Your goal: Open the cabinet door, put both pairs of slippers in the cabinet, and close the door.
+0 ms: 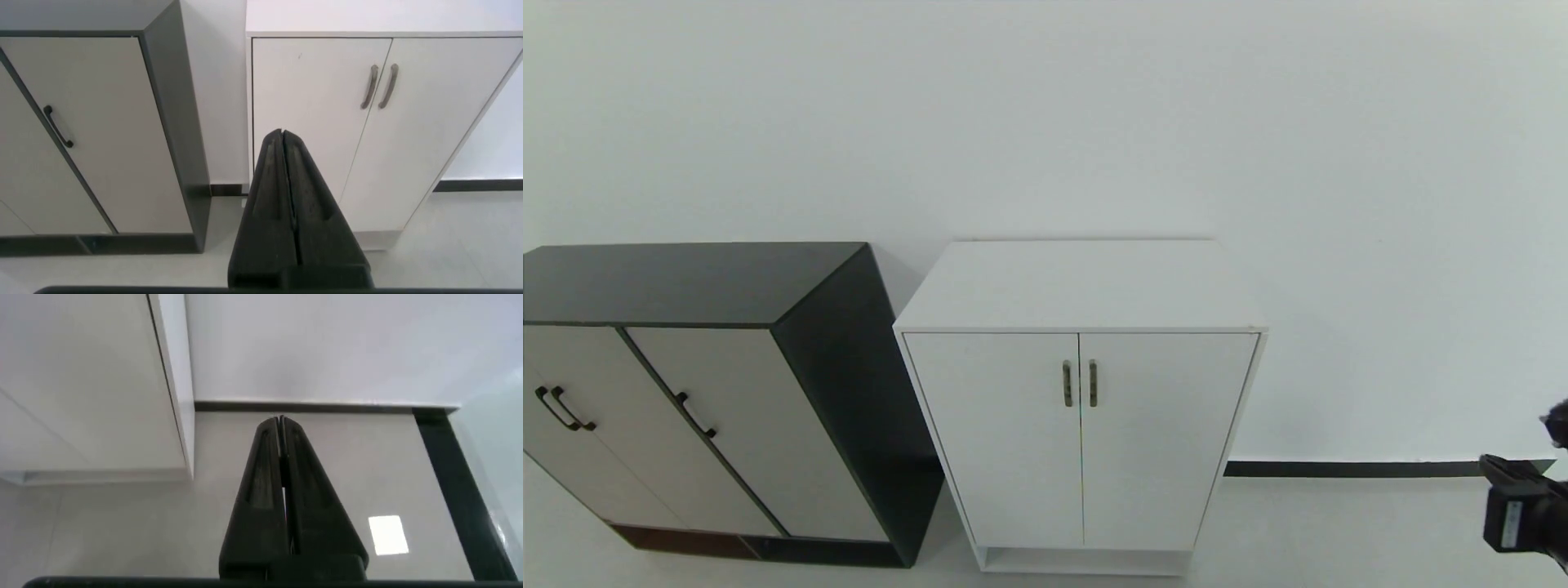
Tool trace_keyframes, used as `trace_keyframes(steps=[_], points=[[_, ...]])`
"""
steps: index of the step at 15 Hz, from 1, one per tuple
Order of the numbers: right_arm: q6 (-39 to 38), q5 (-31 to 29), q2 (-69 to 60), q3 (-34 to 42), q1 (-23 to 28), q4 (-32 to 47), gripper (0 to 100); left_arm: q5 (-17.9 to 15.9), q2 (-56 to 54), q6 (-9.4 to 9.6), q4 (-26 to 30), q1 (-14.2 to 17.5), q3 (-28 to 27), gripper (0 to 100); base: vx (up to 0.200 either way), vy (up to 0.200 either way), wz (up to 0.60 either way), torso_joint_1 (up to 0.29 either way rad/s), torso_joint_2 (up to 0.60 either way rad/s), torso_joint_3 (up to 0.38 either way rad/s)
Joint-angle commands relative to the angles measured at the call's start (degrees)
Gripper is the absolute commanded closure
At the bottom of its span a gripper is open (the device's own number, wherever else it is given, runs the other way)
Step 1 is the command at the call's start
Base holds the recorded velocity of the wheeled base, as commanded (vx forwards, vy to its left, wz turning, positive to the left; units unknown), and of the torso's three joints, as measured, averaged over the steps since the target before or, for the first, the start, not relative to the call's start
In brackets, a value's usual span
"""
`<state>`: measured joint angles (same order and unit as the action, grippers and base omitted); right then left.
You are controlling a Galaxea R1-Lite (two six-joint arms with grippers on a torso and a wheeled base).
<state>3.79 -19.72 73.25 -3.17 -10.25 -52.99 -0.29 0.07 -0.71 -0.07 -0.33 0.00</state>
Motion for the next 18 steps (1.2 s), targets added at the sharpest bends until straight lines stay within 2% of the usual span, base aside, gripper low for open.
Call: trace_keyframes(steps=[1, 3, 5, 6, 9, 14, 15, 17, 18], points=[[-1.42, 2.76, -27.46, 1.32, 1.55, 22.41, 100, 0.03, 0.01, -0.08, -0.01, 0.07, 0.0, 100, 0.0, 0.0, 0.0, 0.0, 0.0, 0.0], [-1.42, 4.17, -46.62, -1.93, 1.46, 45.43, 100, 0.03, 0.01, -0.08, -0.01, -0.02, 0.0, 100, 0.0, 0.0, 0.0, 0.0, 0.0, 0.0], [-1.24, 6.45, -58.05, -3.77, 1.02, 58.53, 100, 0.03, 0.01, -0.08, -0.01, 0.07, 0.0, 100, 0.0, 0.0, 0.0, 0.0, 0.0, 0.0], [-1.42, 9.09, -61.74, -3.86, 1.02, 61.34, 100, 0.03, 0.01, -0.08, -0.01, -0.02, 0.0, 100, 0.0, 0.0, 0.0, 0.0, 0.0, 0.0], [-1.51, 11.55, -64.82, -1.93, 1.11, 61.17, 100, 0.03, 0.01, -0.17, -0.01, -0.02, 0.0, 100, 0.0, 0.0, 0.0, 0.0, 0.0, 0.0], [-1.59, 12.08, -67.72, 2.2, 1.2, 52.29, 100, 0.03, 0.01, -0.17, -0.01, -0.02, 0.0, 100, 0.0, 0.0, 0.0, 0.0, 0.0, 0.0], [-1.42, 12.87, -67.63, 2.03, 1.11, 52.73, 100, 0.03, 0.01, -0.26, -0.01, -0.02, 0.0, 100, 0.0, 0.0, 0.0, 0.0, 0.0, 0.0], [-1.59, 18.41, -67.54, 3.17, 1.11, 53.08, 100, 0.03, 0.01, -0.35, -0.01, -0.02, 0.0, 100, 0.0, 0.0, 0.0, 0.0, 0.0, 0.0], [-2.91, 18.05, -67.54, 3.17, 2.17, 53.08, 100, 0.03, 0.01, -0.44, -0.01, -0.02, 0.0, 100, 0.0, 0.0, 0.0, 0.0, 0.0, 0.0]])
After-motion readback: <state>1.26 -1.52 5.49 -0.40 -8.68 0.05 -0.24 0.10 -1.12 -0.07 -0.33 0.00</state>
